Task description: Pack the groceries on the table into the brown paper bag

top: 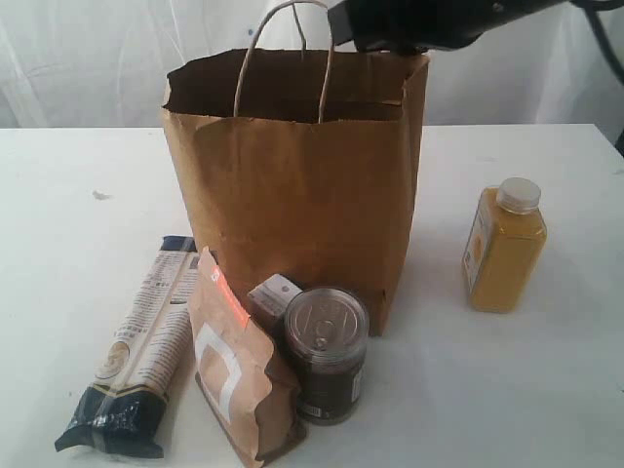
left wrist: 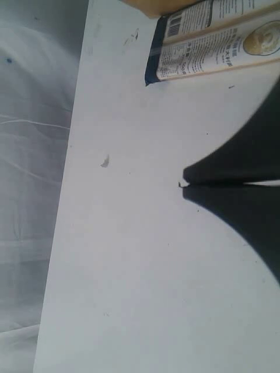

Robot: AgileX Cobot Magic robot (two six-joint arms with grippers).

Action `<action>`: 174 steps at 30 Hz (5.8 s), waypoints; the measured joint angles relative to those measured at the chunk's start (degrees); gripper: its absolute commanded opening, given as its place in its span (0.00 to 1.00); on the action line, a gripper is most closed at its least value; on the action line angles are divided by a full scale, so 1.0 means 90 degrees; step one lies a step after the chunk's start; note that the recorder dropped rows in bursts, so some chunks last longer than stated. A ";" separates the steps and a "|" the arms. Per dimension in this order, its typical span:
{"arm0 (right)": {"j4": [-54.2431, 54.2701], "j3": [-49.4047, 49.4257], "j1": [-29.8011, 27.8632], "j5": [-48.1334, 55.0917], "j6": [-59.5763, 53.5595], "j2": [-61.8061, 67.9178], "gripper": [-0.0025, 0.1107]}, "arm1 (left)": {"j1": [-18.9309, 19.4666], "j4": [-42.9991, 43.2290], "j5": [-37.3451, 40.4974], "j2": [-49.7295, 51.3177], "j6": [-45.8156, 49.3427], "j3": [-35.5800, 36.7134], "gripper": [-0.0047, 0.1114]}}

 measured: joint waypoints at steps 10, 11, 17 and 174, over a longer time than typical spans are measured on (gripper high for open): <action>-0.0166 -0.0024 0.0000 0.0001 0.0248 0.0228 0.44 | 0.0000 0.0000 0.0000 0.0000 0.0000 0.0000 0.04; -0.0179 -0.0024 0.0000 0.0001 0.0279 0.0154 0.44 | 0.0000 0.0000 0.0000 0.0000 0.0000 0.0000 0.04; -0.0720 -0.0024 0.0000 0.0375 0.0806 -0.0743 0.44 | 0.0000 0.0000 0.0000 0.0000 0.0000 0.0000 0.04; -0.2820 0.0355 0.1202 0.1213 0.1664 -0.2436 0.02 | 0.0000 0.0000 0.0000 0.0000 0.0000 0.0000 0.04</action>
